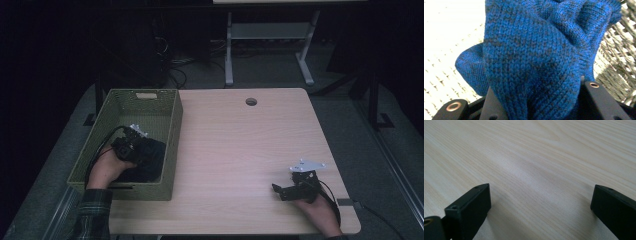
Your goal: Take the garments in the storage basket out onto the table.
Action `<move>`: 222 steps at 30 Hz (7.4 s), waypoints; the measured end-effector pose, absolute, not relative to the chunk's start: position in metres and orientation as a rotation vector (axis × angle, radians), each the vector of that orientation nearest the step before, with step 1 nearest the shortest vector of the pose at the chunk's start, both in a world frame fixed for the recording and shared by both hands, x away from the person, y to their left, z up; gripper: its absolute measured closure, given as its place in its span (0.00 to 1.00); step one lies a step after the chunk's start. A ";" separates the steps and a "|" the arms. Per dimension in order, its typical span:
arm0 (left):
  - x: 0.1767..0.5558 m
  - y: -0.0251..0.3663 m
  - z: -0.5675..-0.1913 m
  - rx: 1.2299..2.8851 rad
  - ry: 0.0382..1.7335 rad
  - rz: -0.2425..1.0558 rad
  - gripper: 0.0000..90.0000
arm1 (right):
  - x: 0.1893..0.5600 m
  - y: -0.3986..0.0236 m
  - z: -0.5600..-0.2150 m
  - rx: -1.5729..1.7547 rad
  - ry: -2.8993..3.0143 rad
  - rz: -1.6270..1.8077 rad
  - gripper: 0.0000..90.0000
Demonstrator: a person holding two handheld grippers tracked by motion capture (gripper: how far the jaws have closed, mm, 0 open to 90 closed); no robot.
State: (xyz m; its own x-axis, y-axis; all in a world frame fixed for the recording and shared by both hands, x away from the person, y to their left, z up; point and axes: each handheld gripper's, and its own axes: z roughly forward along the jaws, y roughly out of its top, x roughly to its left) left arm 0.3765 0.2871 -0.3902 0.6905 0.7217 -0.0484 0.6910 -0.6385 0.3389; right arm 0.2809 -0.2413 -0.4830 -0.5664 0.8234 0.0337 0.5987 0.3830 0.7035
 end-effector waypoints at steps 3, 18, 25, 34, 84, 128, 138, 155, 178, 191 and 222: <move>0.377 0.288 -0.384 2.569 1.113 0.133 0.64 | 0.281 -0.241 -0.483 1.244 2.325 0.981 0.03; 0.373 0.300 -0.335 2.540 1.095 0.162 0.64 | 0.281 -0.241 -0.483 1.243 2.325 0.982 0.03; 0.372 0.305 -0.315 2.540 1.086 0.187 0.64 | 0.281 -0.241 -0.483 1.243 2.325 0.982 0.03; 0.366 0.308 -0.291 2.509 1.062 0.200 0.64 | 0.281 -0.241 -0.483 1.244 2.325 0.982 0.03; 0.368 0.237 -0.195 2.435 0.768 0.214 0.64 | 0.281 -0.241 -0.483 1.243 2.324 0.984 0.03; 0.380 0.073 -0.230 2.465 0.481 0.073 0.64 | 0.281 -0.241 -0.483 1.243 2.323 0.983 0.03; 0.378 0.040 -0.258 2.468 0.459 0.022 0.63 | 0.281 -0.241 -0.483 1.246 2.324 0.983 0.03; 0.375 -0.007 -0.316 2.480 0.444 -0.072 0.63 | 0.281 -0.241 -0.483 1.241 2.322 0.986 0.03; 0.402 -0.016 -0.393 2.524 0.477 -0.142 0.60 | 0.281 -0.241 -0.483 1.248 2.322 0.988 0.03; 0.402 -0.008 -0.383 2.515 0.464 -0.049 0.34 | 0.281 -0.241 -0.483 1.246 2.324 0.983 0.03; 0.348 0.057 -0.342 2.416 0.496 0.027 0.83 | 0.281 -0.241 -0.483 1.245 2.323 0.984 0.03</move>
